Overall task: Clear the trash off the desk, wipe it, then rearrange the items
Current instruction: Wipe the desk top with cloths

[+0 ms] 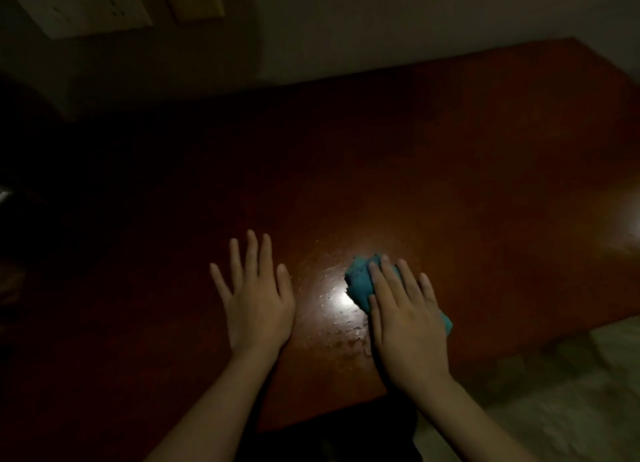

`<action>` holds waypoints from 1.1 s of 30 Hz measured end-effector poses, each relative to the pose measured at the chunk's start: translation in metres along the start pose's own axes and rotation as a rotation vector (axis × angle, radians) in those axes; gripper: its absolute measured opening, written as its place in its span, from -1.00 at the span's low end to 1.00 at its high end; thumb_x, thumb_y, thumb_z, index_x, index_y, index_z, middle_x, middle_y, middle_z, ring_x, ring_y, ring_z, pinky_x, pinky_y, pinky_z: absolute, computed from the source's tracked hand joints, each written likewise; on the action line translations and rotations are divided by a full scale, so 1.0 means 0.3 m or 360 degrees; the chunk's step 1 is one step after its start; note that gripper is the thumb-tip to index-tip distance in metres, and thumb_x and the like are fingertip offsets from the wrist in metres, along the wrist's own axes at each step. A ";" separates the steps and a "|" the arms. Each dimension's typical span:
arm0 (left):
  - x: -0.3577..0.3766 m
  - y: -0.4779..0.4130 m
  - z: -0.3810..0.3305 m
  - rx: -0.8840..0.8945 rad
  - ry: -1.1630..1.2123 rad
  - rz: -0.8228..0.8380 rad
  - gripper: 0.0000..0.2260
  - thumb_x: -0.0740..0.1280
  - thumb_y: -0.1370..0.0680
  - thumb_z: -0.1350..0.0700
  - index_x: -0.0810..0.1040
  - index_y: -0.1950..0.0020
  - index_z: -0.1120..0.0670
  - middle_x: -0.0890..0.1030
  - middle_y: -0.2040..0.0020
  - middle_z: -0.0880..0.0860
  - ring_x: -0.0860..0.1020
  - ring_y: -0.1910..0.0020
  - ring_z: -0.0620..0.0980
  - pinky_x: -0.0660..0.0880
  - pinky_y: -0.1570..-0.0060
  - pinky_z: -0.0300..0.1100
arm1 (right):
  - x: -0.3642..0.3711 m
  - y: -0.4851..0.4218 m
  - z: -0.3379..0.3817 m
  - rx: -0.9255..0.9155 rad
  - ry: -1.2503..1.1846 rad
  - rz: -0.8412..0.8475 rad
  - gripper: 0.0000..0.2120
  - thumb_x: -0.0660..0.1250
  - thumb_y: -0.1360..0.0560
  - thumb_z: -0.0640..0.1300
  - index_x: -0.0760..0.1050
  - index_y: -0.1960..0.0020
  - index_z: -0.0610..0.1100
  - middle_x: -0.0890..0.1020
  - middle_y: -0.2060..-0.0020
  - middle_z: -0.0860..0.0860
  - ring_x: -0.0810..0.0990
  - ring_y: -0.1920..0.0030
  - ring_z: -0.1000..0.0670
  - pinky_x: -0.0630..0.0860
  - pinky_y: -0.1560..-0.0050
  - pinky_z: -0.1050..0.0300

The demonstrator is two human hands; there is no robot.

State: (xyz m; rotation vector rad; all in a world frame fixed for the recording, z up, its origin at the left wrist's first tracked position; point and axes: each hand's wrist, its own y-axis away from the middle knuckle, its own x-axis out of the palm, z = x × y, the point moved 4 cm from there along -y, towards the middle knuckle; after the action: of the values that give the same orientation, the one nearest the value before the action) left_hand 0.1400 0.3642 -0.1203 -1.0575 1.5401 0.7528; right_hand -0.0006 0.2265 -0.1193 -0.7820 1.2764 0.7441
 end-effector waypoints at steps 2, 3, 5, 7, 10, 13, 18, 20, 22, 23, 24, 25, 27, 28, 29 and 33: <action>0.008 -0.049 -0.030 -0.0034 -0.0040 0.0013 -0.46 -0.22 -0.61 -0.13 -0.05 -0.57 0.00 -0.09 -0.58 0.01 -0.22 -0.55 -0.01 -0.28 -0.48 0.14 | -0.001 -0.040 -0.012 0.0018 -0.0013 -0.0046 -0.53 -0.03 -0.59 -0.01 0.36 -0.42 -0.14 0.40 -0.40 -0.09 0.36 -0.41 -0.13 0.06 -0.44 -0.05; 0.017 -0.077 -0.056 -0.0045 -0.0056 0.0024 -0.48 -0.22 -0.62 -0.11 -0.06 -0.57 -0.01 -0.10 -0.58 0.01 -0.23 -0.55 0.00 -0.28 -0.48 0.15 | 0.000 -0.070 -0.027 0.0015 -0.0015 -0.0054 -0.53 -0.02 -0.59 -0.02 0.37 -0.41 -0.15 0.41 -0.39 -0.10 0.37 -0.40 -0.13 0.08 -0.43 -0.06; 0.029 -0.123 -0.102 -0.0075 -0.0053 0.0031 -0.51 -0.19 -0.65 -0.09 -0.07 -0.58 -0.01 -0.12 -0.58 0.01 -0.24 -0.54 0.01 -0.27 -0.48 0.16 | 0.001 -0.127 -0.047 -0.0009 -0.0003 -0.0048 -0.53 -0.02 -0.59 -0.03 0.38 -0.41 -0.16 0.42 -0.38 -0.11 0.39 -0.39 -0.14 0.10 -0.41 -0.06; 0.045 -0.186 -0.157 -0.0090 -0.0035 0.0017 -0.51 -0.14 -0.66 -0.07 -0.05 -0.58 0.00 -0.10 -0.58 0.02 -0.22 -0.55 0.01 -0.27 -0.48 0.16 | 0.007 -0.202 -0.080 -0.0014 0.0007 -0.0031 -0.53 0.00 -0.59 -0.03 0.37 -0.41 -0.16 0.41 -0.39 -0.11 0.37 -0.40 -0.14 0.09 -0.43 -0.06; 0.061 -0.295 -0.190 -0.0168 -0.0062 -0.0048 -0.52 -0.12 -0.66 -0.06 0.01 -0.57 0.02 -0.04 -0.58 0.04 -0.17 -0.55 0.03 -0.24 -0.48 0.18 | 0.016 -0.341 -0.098 -0.0051 0.0010 -0.0035 -0.54 0.02 -0.59 -0.03 0.37 -0.41 -0.15 0.41 -0.40 -0.09 0.35 -0.41 -0.13 0.09 -0.46 -0.07; 0.074 -0.400 -0.205 -0.0310 -0.0080 -0.0077 -0.52 -0.11 -0.66 -0.05 0.04 -0.57 0.04 -0.04 -0.59 0.05 -0.17 -0.55 0.03 -0.23 -0.48 0.18 | 0.041 -0.514 -0.058 -0.0202 0.0005 -0.0072 -0.53 0.01 -0.57 -0.03 0.38 -0.41 -0.15 0.42 -0.39 -0.09 0.37 -0.40 -0.12 0.13 -0.47 -0.12; 0.096 -0.536 -0.281 -0.0323 -0.0103 -0.0080 -0.53 -0.10 -0.66 -0.05 0.03 -0.57 0.03 -0.05 -0.59 0.04 -0.17 -0.56 0.03 -0.24 -0.48 0.16 | 0.056 -0.713 -0.048 -0.0391 -0.0145 -0.0038 -0.51 -0.02 -0.55 -0.04 0.44 -0.36 -0.15 0.48 -0.35 -0.08 0.44 -0.36 -0.12 0.30 -0.37 -0.11; 0.102 -0.552 -0.276 -0.0335 -0.0091 -0.0061 -0.52 -0.11 -0.66 -0.06 0.03 -0.58 0.03 -0.06 -0.59 0.04 -0.18 -0.55 0.02 -0.25 -0.48 0.16 | 0.051 -0.761 -0.162 -0.0331 -0.0112 -0.0052 -0.55 0.02 -0.56 -0.07 0.42 -0.37 -0.16 0.46 -0.36 -0.10 0.42 -0.36 -0.14 0.29 -0.37 -0.14; 0.103 -0.547 -0.271 -0.0338 -0.0067 -0.0068 -0.53 -0.11 -0.67 -0.06 0.04 -0.58 0.03 -0.05 -0.59 0.04 -0.18 -0.55 0.01 -0.25 -0.48 0.16 | 0.029 -0.794 -0.353 -0.0088 -0.0054 -0.0117 -0.57 0.06 -0.57 -0.11 0.41 -0.38 -0.20 0.45 -0.36 -0.14 0.42 -0.36 -0.18 0.30 -0.35 -0.19; 0.101 -0.545 -0.273 -0.0334 -0.0062 -0.0078 -0.53 -0.10 -0.67 -0.05 0.05 -0.58 0.04 -0.05 -0.59 0.05 -0.18 -0.56 0.01 -0.25 -0.48 0.15 | 0.013 -0.797 -0.453 0.0054 -0.0043 -0.0125 -0.58 0.04 -0.59 -0.12 0.38 -0.39 -0.20 0.42 -0.38 -0.15 0.39 -0.38 -0.19 0.28 -0.37 -0.20; 0.100 -0.547 -0.276 -0.0329 -0.0060 -0.0087 -0.53 -0.09 -0.67 -0.05 0.06 -0.57 0.05 -0.04 -0.59 0.05 -0.17 -0.56 0.02 -0.25 -0.48 0.16 | 0.002 -0.790 -0.539 0.0188 -0.0047 -0.0087 -0.58 0.00 -0.62 -0.12 0.33 -0.42 -0.19 0.37 -0.42 -0.15 0.34 -0.42 -0.18 0.23 -0.41 -0.20; 0.098 -0.550 -0.279 -0.0323 -0.0059 -0.0095 -0.53 -0.08 -0.67 -0.04 0.07 -0.57 0.05 -0.03 -0.59 0.06 -0.17 -0.56 0.03 -0.25 -0.48 0.16 | -0.006 -0.774 -0.600 0.0304 -0.0059 -0.0035 -0.57 -0.04 -0.64 -0.10 0.28 -0.46 -0.18 0.32 -0.45 -0.14 0.27 -0.45 -0.17 0.15 -0.45 -0.19; 0.095 -0.555 -0.287 -0.0309 -0.0058 -0.0105 -0.53 -0.08 -0.67 -0.04 0.07 -0.57 0.06 -0.02 -0.59 0.07 -0.16 -0.56 0.04 -0.24 -0.48 0.16 | -0.008 -0.731 -0.619 0.0417 -0.0059 -0.0033 -0.55 -0.09 -0.65 -0.06 0.22 -0.48 -0.18 0.26 -0.47 -0.14 0.20 -0.48 -0.17 0.07 -0.48 -0.17; 0.093 -0.553 -0.291 -0.0297 -0.0053 -0.0109 -0.53 -0.07 -0.67 -0.04 0.07 -0.57 0.06 -0.02 -0.59 0.07 -0.16 -0.56 0.04 -0.25 -0.48 0.15 | -0.007 -0.705 -0.587 0.0416 -0.0054 -0.0053 -0.53 -0.11 -0.64 -0.05 0.23 -0.48 -0.19 0.27 -0.47 -0.15 0.21 -0.47 -0.19 0.07 -0.47 -0.18; 0.091 -0.549 -0.293 -0.0281 -0.0046 -0.0116 -0.53 -0.07 -0.68 -0.03 0.08 -0.57 0.07 -0.01 -0.59 0.07 -0.15 -0.56 0.04 -0.25 -0.48 0.15 | -0.004 -0.677 -0.536 0.0383 -0.0058 -0.0076 -0.50 -0.12 -0.62 -0.03 0.25 -0.47 -0.20 0.29 -0.46 -0.16 0.24 -0.46 -0.20 0.09 -0.46 -0.19; 0.083 -0.519 -0.296 -0.0224 -0.0021 -0.0146 -0.54 -0.05 -0.68 -0.02 0.10 -0.57 0.09 0.03 -0.58 0.08 -0.11 -0.56 0.04 -0.24 -0.48 0.16 | 0.007 -0.515 -0.273 0.0073 -0.0097 -0.0121 -0.51 -0.04 -0.56 -0.06 0.31 -0.43 -0.19 0.35 -0.42 -0.15 0.29 -0.44 -0.19 0.08 -0.46 -0.18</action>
State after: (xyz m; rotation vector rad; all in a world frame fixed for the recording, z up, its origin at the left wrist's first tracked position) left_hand 0.2444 0.2166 -0.1139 -1.2165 1.4332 0.8122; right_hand 0.0853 0.0743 -0.1169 -0.7607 1.1985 0.6707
